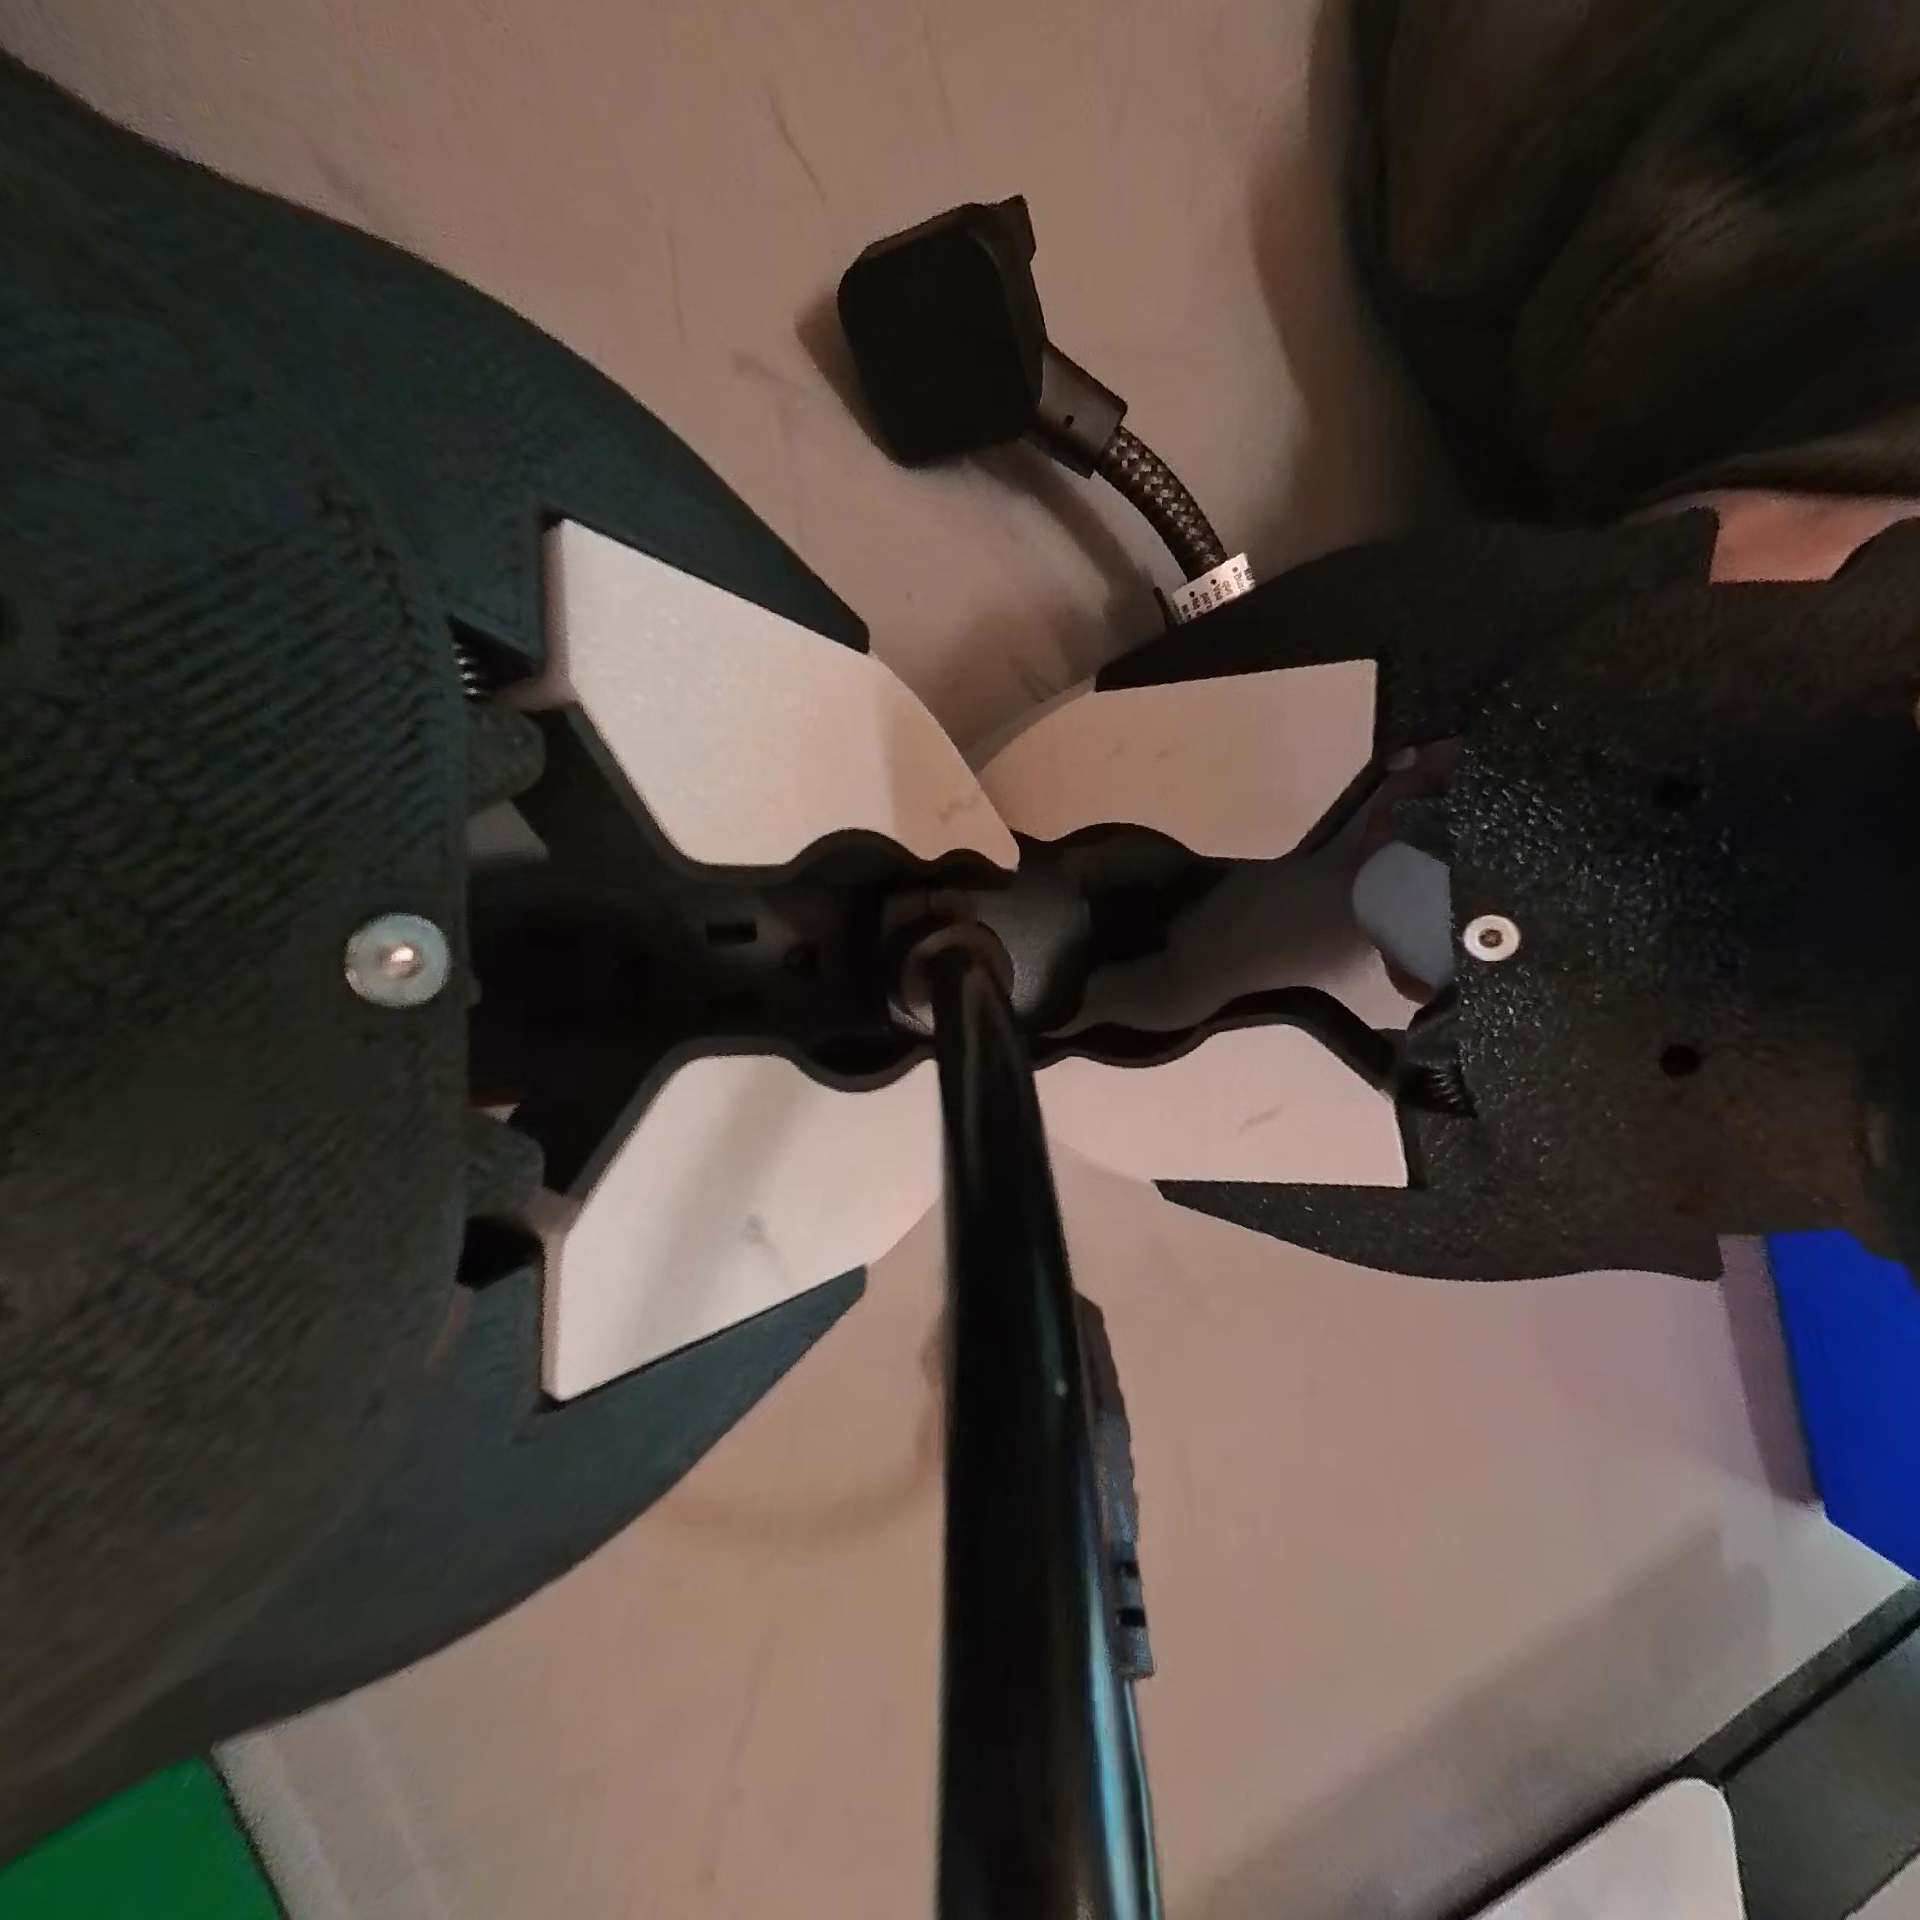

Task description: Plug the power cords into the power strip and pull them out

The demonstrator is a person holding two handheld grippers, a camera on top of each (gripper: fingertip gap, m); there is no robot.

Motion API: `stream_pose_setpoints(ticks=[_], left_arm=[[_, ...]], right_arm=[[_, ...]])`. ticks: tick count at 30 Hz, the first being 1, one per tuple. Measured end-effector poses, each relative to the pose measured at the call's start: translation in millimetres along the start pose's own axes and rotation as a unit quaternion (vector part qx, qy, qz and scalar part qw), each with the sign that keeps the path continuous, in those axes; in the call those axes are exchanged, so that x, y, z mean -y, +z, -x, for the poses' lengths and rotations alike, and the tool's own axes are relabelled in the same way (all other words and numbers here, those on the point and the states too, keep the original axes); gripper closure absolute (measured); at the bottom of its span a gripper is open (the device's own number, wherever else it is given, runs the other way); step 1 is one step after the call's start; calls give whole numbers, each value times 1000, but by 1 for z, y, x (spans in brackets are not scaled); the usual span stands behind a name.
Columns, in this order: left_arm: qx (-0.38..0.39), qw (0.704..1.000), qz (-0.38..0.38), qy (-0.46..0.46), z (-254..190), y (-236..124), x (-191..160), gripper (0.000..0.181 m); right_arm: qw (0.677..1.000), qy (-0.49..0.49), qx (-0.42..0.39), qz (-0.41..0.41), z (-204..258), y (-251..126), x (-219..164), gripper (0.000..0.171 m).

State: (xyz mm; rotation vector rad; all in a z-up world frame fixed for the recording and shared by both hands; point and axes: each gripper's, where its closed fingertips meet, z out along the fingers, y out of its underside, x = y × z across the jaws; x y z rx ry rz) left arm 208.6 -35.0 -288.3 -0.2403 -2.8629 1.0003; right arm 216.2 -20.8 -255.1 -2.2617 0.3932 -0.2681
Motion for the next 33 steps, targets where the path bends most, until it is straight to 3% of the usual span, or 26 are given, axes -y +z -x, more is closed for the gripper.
stream_pose_setpoints(ticks=[16,19,26,33], left_arm=[[-12,1000,3,11,-1,0,-1,137],[-7,1000,-7,-2,5,-3,-5,136],[15,999,-16,-38,22,-14,-18,137],[36,999,-6,-11,19,-31,-16,138]], right_arm=[[998,58,-25,17,-1,3,-1,147],[996,82,-27,-11,-8,9,5,149],[999,29,8,31,-19,25,15,149],[999,46,-23,0,-14,21,15,149]])
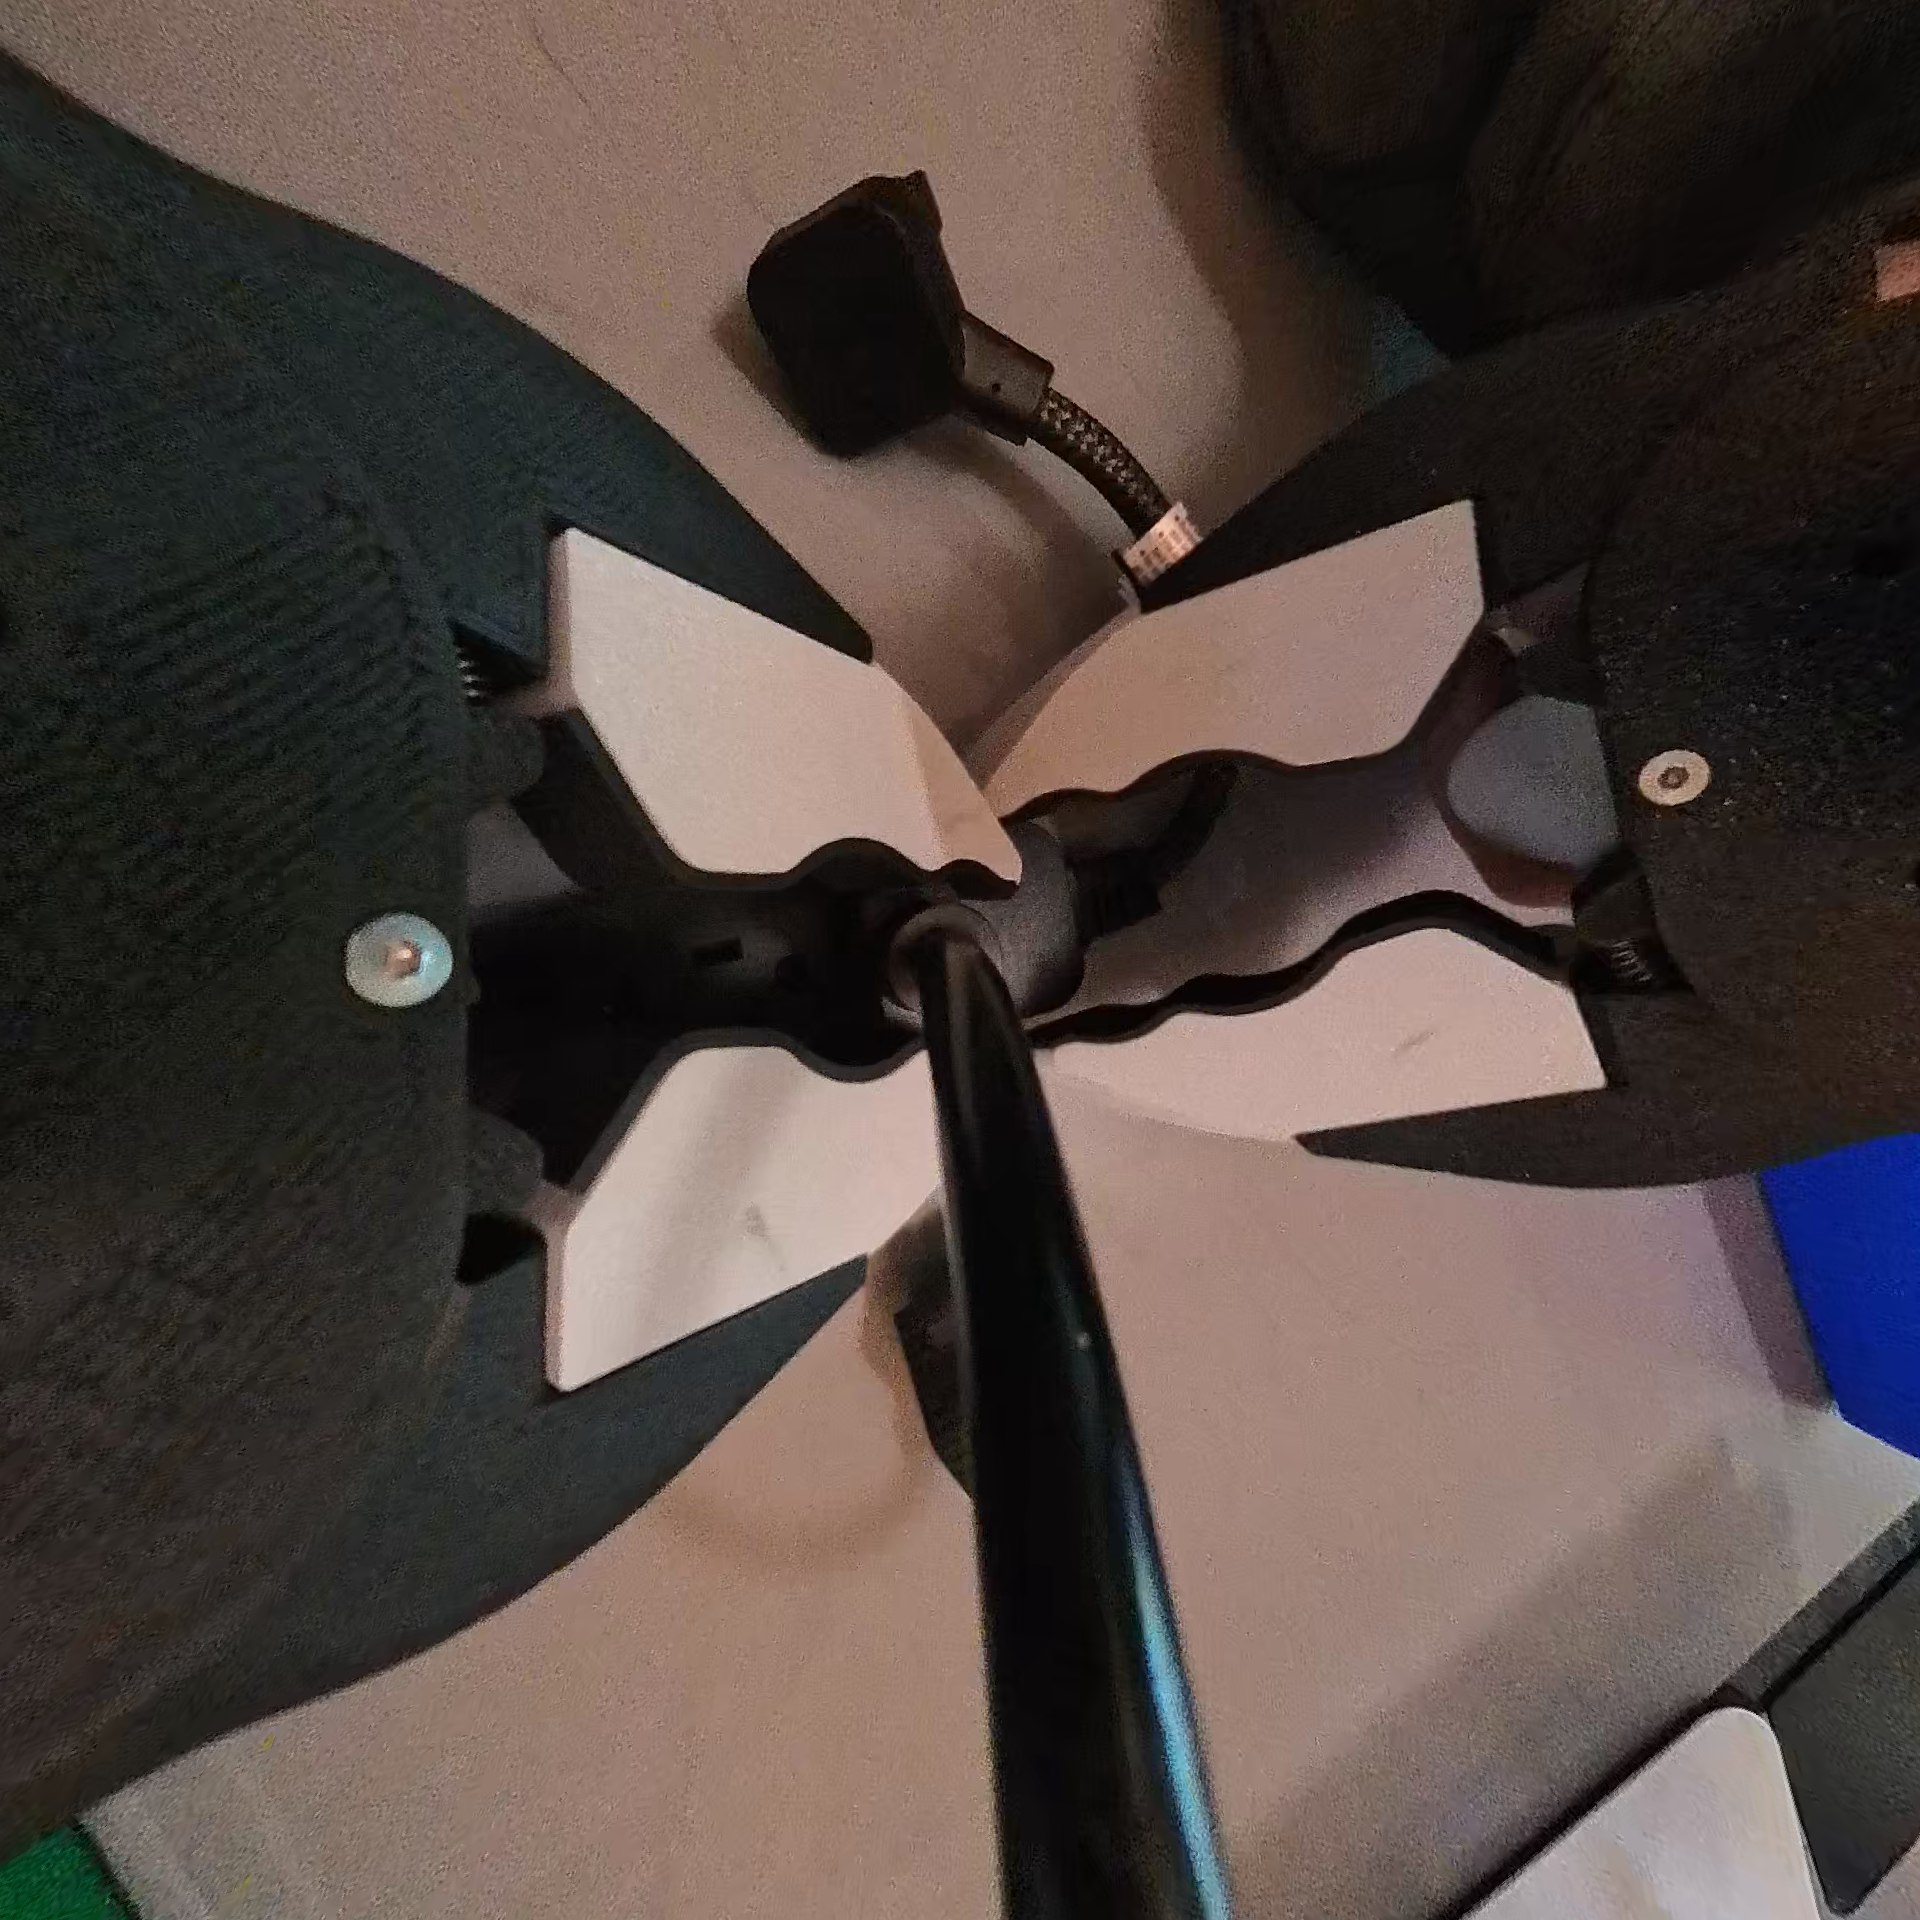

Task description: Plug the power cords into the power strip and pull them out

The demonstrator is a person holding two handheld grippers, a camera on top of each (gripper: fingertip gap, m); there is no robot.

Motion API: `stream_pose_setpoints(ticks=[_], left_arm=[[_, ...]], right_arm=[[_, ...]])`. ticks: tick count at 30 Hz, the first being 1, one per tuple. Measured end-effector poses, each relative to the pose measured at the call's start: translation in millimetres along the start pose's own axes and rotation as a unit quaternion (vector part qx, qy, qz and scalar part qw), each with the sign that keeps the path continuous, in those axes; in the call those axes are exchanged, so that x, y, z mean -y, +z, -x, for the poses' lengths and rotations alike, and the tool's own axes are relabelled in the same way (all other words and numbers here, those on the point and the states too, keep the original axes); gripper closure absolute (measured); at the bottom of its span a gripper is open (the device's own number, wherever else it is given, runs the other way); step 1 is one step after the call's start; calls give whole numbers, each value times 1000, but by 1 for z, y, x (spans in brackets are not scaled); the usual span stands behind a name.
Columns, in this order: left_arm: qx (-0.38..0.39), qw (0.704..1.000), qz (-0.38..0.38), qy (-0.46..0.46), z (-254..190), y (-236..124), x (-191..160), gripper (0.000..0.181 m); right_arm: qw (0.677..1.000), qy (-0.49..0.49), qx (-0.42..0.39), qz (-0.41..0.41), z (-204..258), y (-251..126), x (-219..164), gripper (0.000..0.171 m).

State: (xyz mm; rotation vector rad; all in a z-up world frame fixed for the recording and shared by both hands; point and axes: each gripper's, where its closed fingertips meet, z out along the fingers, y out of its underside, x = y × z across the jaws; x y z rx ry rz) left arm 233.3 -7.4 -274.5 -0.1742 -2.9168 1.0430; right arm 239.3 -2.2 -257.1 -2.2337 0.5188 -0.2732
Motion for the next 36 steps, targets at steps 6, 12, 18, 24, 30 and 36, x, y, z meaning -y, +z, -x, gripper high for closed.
stream_pose_setpoints(ticks=[6,12,18,24,30,36], left_arm=[[-23,998,59,21,-12,0,-2,142],[-28,992,107,55,-13,1,-3,141],[-43,991,114,61,-13,5,-3,140],[-43,991,114,62,-14,11,-3,138],[-42,988,136,66,-15,11,-5,138],[-39,980,181,72,-16,10,-7,138]], right_arm=[[1000,-10,25,4,10,-4,-3,149],[1000,-23,19,-9,10,-25,-6,146],[999,3,28,-29,10,-29,-5,147],[999,-23,8,-40,10,-27,-5,145],[999,-5,15,-45,11,-23,-7,147],[997,29,25,-73,12,-23,-2,148]])
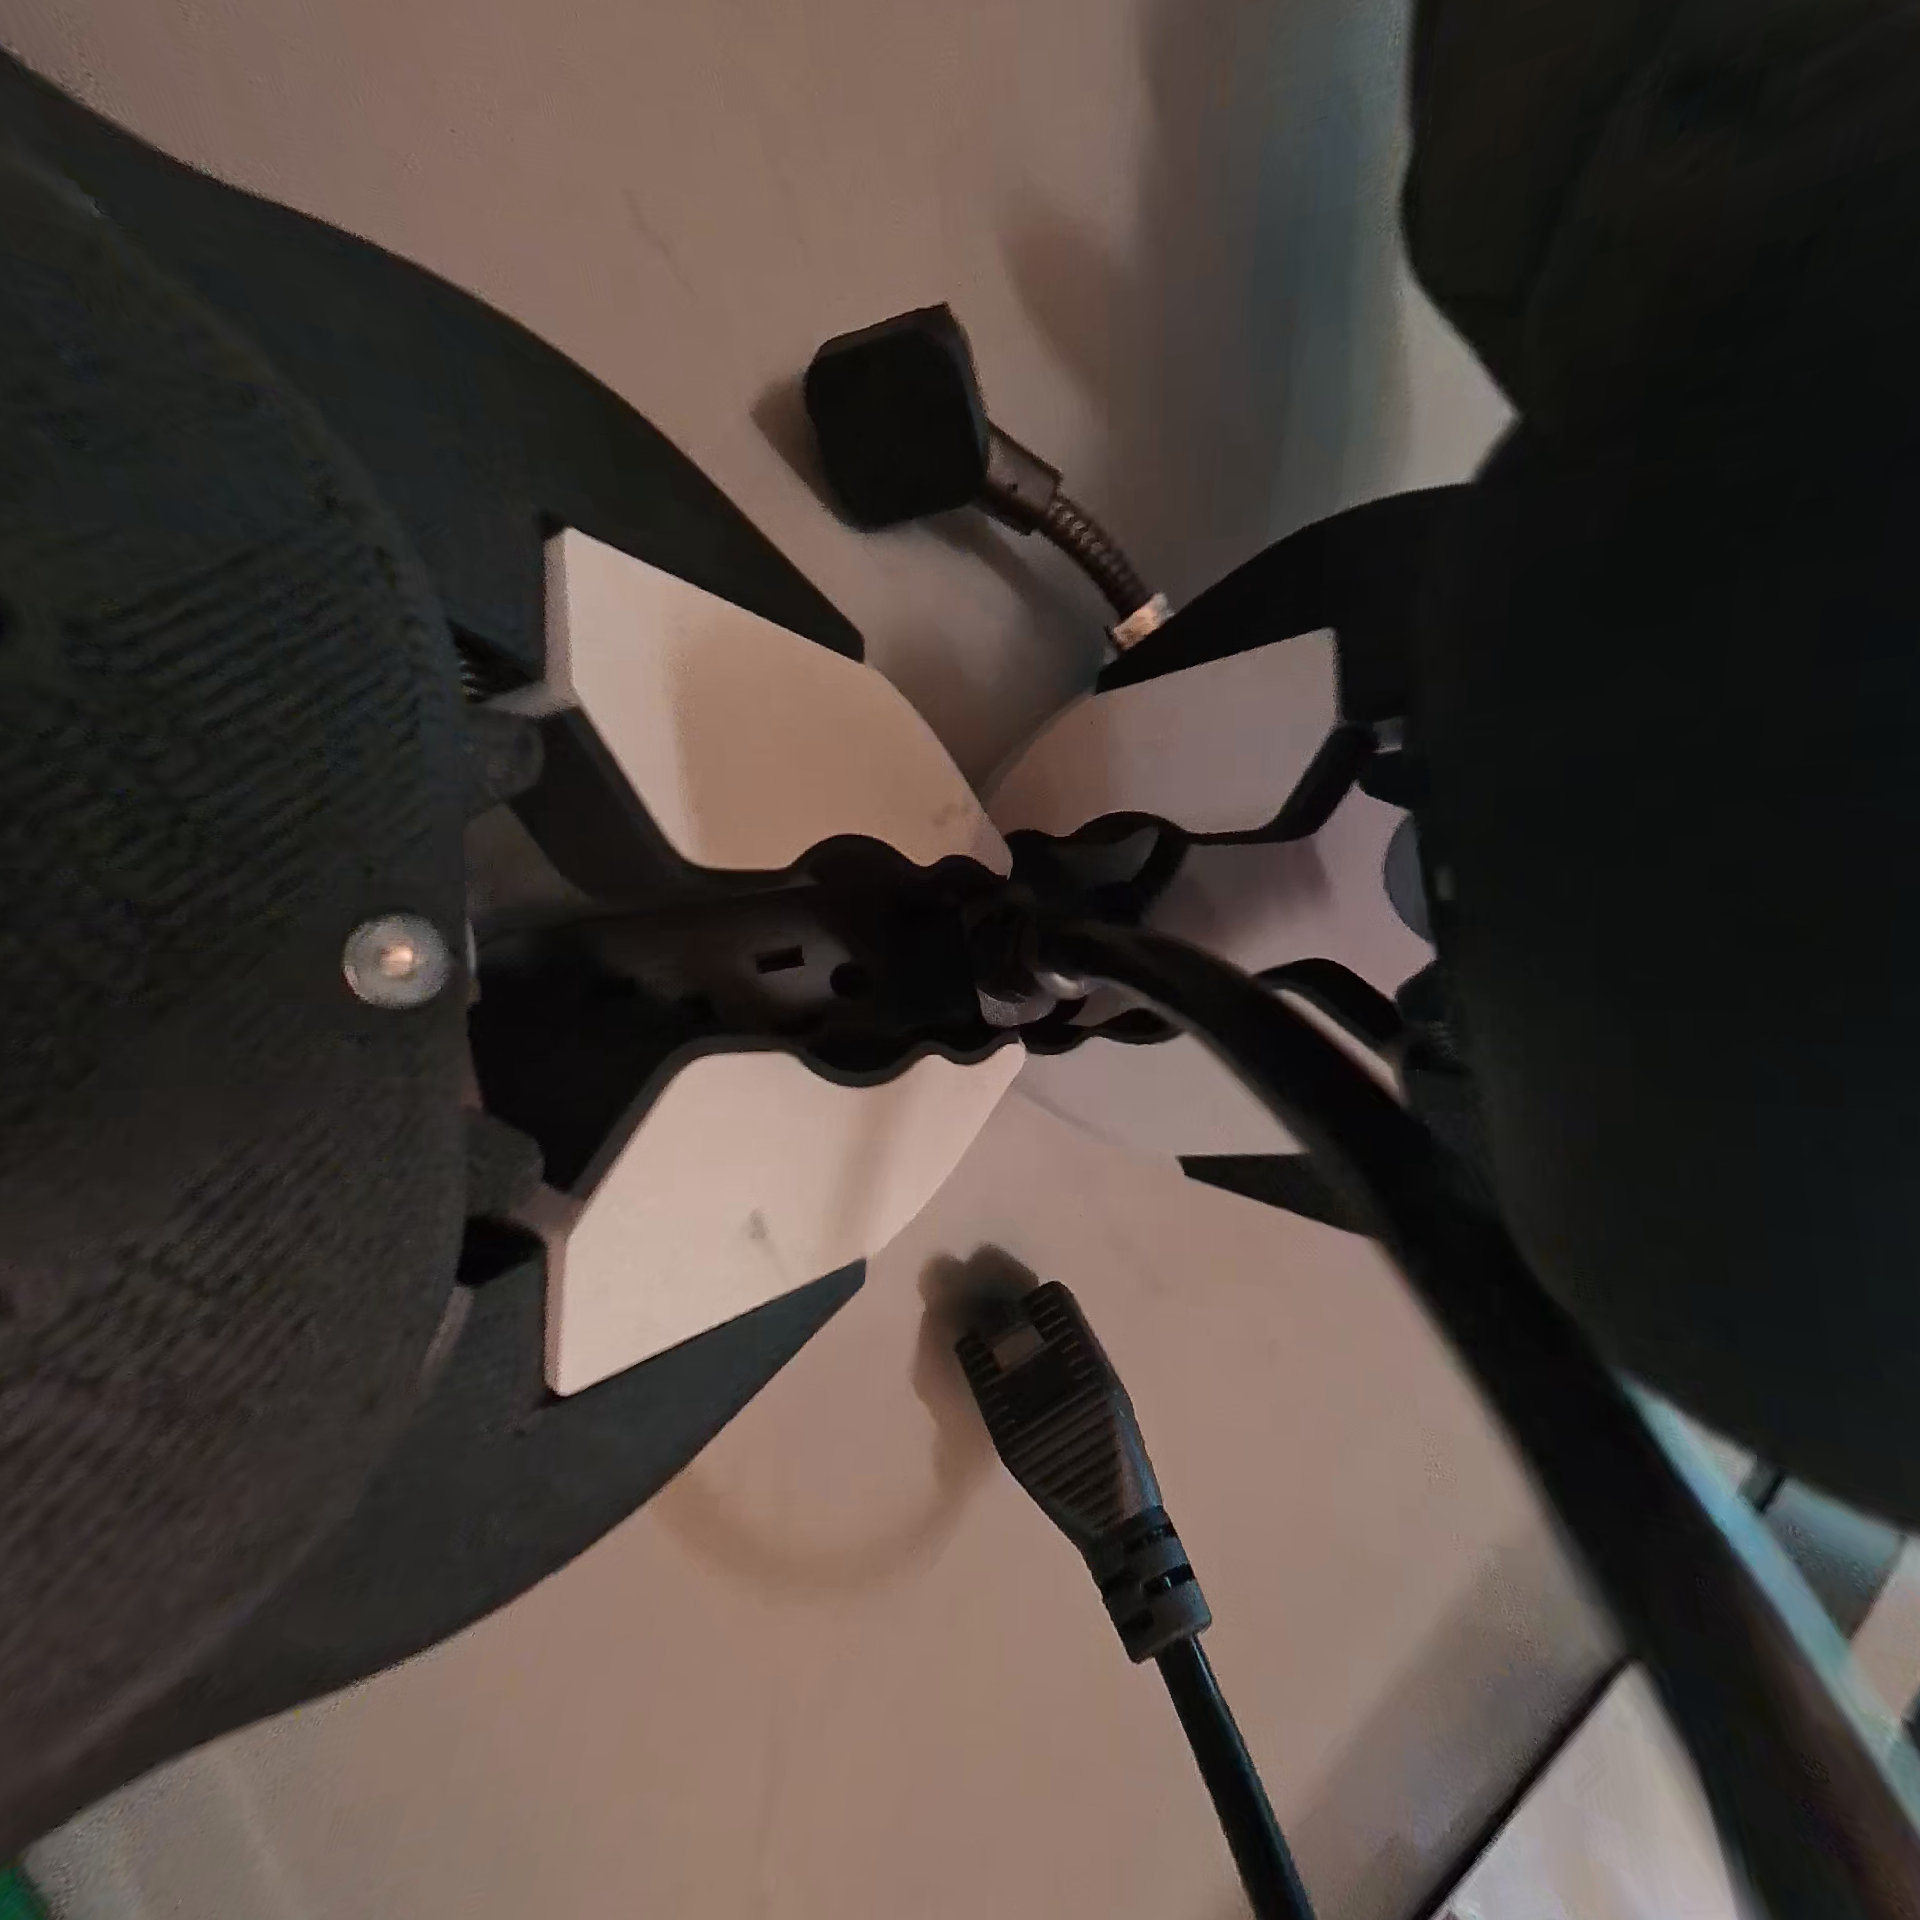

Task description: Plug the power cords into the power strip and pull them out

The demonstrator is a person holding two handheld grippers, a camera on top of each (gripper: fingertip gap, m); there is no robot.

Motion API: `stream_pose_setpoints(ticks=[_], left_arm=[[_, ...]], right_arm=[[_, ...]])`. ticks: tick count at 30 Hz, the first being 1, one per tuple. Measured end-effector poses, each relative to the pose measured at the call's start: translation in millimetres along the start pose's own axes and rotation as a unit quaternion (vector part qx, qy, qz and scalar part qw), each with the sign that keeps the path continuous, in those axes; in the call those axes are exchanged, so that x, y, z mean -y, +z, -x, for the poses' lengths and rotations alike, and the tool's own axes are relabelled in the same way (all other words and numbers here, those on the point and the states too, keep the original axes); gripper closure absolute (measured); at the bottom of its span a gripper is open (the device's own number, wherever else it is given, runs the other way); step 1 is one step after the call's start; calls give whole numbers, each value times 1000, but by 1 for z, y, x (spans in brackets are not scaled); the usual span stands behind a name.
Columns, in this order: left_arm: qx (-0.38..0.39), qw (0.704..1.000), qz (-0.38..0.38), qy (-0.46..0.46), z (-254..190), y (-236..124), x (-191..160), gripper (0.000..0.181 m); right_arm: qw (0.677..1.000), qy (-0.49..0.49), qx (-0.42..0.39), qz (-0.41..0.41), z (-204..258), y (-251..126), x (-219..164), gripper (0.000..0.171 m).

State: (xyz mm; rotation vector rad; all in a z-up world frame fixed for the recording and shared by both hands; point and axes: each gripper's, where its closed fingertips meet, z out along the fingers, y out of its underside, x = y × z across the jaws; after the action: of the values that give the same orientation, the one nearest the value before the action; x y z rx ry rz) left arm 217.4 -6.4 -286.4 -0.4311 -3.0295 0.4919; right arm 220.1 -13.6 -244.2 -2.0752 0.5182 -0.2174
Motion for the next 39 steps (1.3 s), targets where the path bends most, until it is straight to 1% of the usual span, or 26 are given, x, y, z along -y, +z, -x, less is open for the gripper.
stream_pose_setpoints(ticks=[2,6,9,13,18,22,25,28,33,39], left_arm=[[2,1000,8,-7,0,0,0,138],[-6,1000,2,-7,-7,1,3,138],[-10,1000,-11,-10,-9,3,7,138],[-5,1000,11,-2,-10,3,6,138],[-11,1000,10,4,-11,3,8,139],[-15,1000,-3,-7,-11,4,9,139],[-14,1000,-11,-5,-14,4,10,139],[-23,1000,-13,6,-20,5,11,138],[-17,1000,-1,6,-21,5,10,138],[-14,1000,14,5,-21,5,10,138]], right_arm=[[1000,17,-4,-9,0,-1,0,149],[1000,7,-26,-9,6,-4,-1,149],[1000,18,-17,-14,7,-7,-3,149],[999,28,-5,-16,6,-8,-3,150],[1000,-1,-16,12,7,-9,-1,149],[1000,22,-15,7,6,-10,-3,149],[999,9,-33,11,9,-10,-5,148],[999,19,-7,25,17,-13,-11,147],[999,-12,5,53,20,-12,-12,143],[997,-40,2,64,23,-11,-13,140]])
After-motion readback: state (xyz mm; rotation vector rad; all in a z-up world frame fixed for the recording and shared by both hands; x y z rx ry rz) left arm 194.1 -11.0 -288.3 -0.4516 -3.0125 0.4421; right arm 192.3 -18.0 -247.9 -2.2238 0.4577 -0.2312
